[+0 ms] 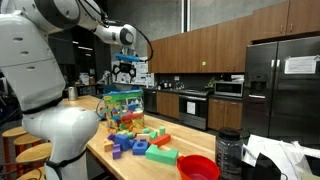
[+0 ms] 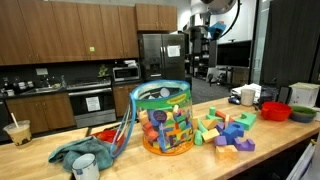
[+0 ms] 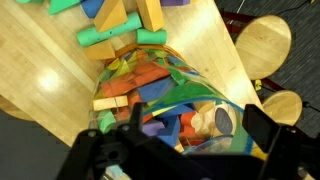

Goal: Remove one yellow block from the toy bag

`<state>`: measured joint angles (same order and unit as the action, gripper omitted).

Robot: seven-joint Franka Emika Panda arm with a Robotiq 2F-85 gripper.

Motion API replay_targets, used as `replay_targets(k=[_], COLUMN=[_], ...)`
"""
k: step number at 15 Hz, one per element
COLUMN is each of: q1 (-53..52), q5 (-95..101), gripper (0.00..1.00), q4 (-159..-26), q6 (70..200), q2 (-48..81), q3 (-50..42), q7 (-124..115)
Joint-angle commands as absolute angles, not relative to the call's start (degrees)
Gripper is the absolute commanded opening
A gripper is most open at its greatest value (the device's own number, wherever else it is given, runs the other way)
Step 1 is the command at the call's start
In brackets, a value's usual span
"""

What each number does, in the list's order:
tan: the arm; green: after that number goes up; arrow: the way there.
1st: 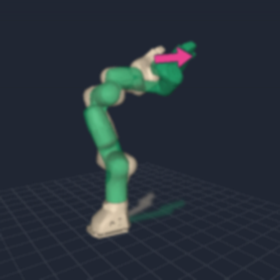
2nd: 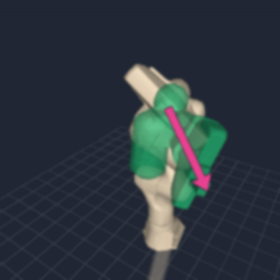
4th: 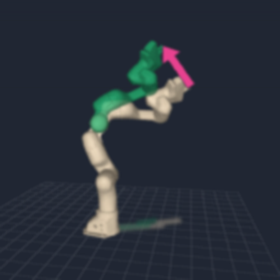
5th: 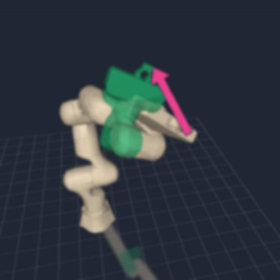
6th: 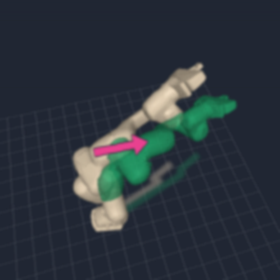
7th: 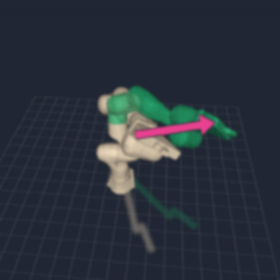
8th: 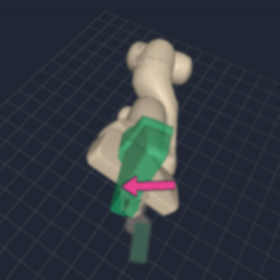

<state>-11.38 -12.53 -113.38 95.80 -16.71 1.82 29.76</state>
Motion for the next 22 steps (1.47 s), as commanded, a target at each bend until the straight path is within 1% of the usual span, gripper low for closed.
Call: replay_targets(k=[1, 7, 14, 19, 22], q1=[-10.5, -11.5, -11.6, -11.0, -10.9], q5=[-11.5, -11.9, -16.2, -14.2, -13.0], gripper=[1.00, 1.00, 1.00, 1.00, 1.00], q4=[-110.5, -105.1, -102.5, -100.8, -101.1], q6=[97.3, 103.7, 104.4, 104.4, 105.2], q2=[-14.4, -7.2, -0.8, 2.4, 2.7], q3=[1.7, 3.4, 7.2, 8.4, 8.7], q7=[32.5, 43.3, 60.3, 71.6, 74.0])
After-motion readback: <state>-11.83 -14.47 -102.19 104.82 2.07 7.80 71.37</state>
